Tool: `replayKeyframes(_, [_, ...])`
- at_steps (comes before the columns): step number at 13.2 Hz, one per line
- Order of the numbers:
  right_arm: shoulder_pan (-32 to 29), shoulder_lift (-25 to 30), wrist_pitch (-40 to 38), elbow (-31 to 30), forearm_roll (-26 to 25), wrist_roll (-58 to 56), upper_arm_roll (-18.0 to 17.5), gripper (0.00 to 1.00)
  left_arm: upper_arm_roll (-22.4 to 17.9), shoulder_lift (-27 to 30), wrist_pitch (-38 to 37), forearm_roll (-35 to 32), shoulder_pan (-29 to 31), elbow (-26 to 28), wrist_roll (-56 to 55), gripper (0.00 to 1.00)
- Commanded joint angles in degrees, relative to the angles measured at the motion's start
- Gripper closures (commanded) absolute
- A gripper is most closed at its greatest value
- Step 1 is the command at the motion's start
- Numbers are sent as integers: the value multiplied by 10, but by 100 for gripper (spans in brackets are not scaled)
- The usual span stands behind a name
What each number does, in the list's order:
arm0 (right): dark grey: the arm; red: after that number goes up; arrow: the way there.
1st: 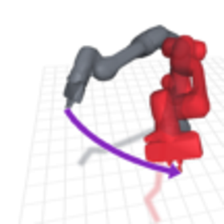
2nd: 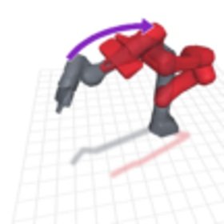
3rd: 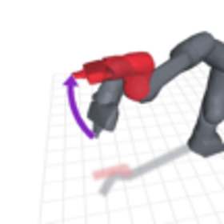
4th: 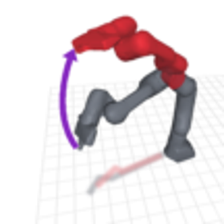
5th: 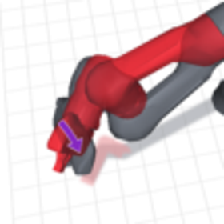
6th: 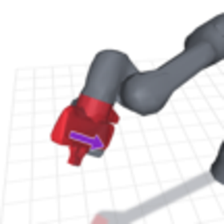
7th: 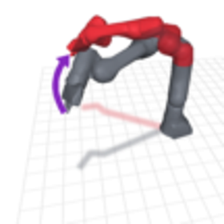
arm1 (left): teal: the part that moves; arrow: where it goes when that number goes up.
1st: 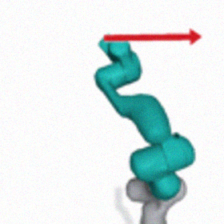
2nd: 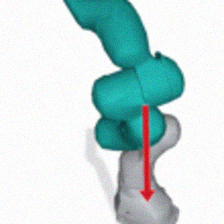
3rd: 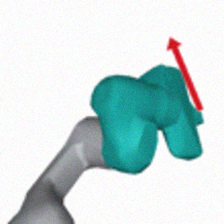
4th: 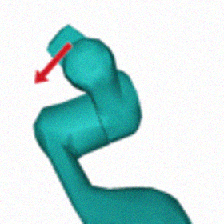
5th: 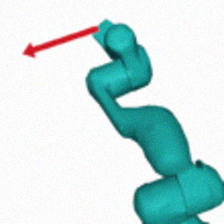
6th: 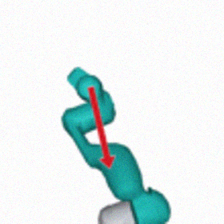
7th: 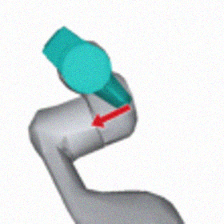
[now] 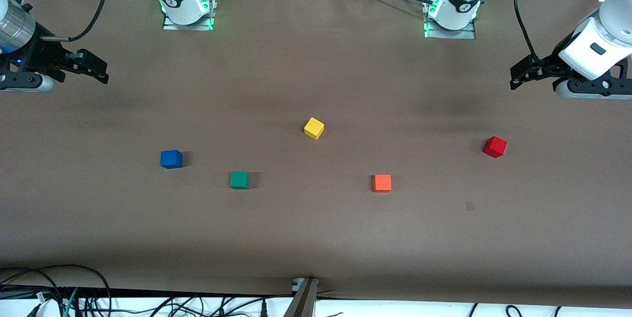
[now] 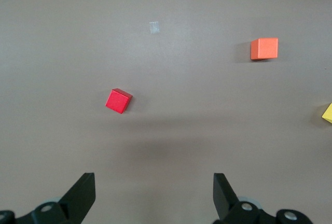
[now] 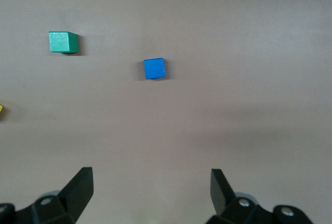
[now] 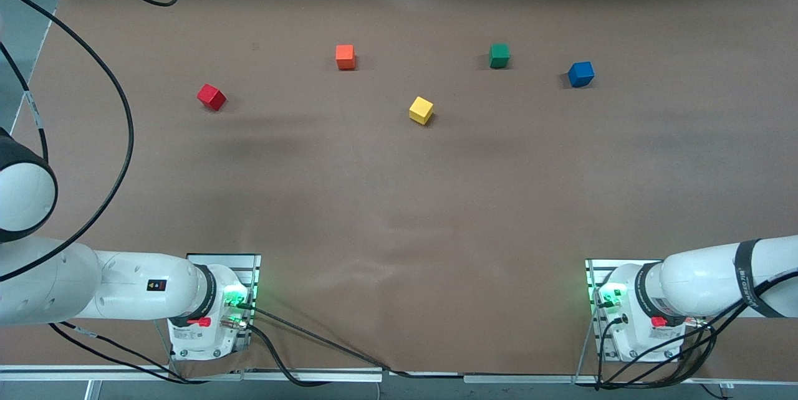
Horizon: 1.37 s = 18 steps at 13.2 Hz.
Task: Pass red block to right arm, stack on blue
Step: 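Move the left gripper toward the red cube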
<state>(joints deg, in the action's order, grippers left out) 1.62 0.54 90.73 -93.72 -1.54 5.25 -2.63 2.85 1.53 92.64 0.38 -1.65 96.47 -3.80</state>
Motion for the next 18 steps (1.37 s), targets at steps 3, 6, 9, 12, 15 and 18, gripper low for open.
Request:
replayKeyframes(3, [0, -1, -6, 8, -7, -11, 1, 0, -3, 5, -9, 3, -3, -3, -2, 0])
replayKeyframes(6, [0, -1, -4, 9, -9, -11, 1, 0, -3, 3, -10, 3, -3, -4, -2, 0])
replayKeyframes(9, [0, -2, -1, 9, -8, -10, 1, 0, -3, 2, -19, 3, -3, -4, -5, 0])
replayKeyframes(12, [0, -2, -1, 9, -8, -9, 2, 0, 1, 1, -29, 3, -2, -6, -6, 0])
replayKeyframes(15, [0, -2, 0, 9, -7, -9, 1, 0, 3, 1, -30, 3, -2, -5, -6, 0])
replayKeyframes(18, [0, -2, 0, 9, -7, -9, 2, 0, 1, -10, -33, 3, 0, -5, -4, 0])
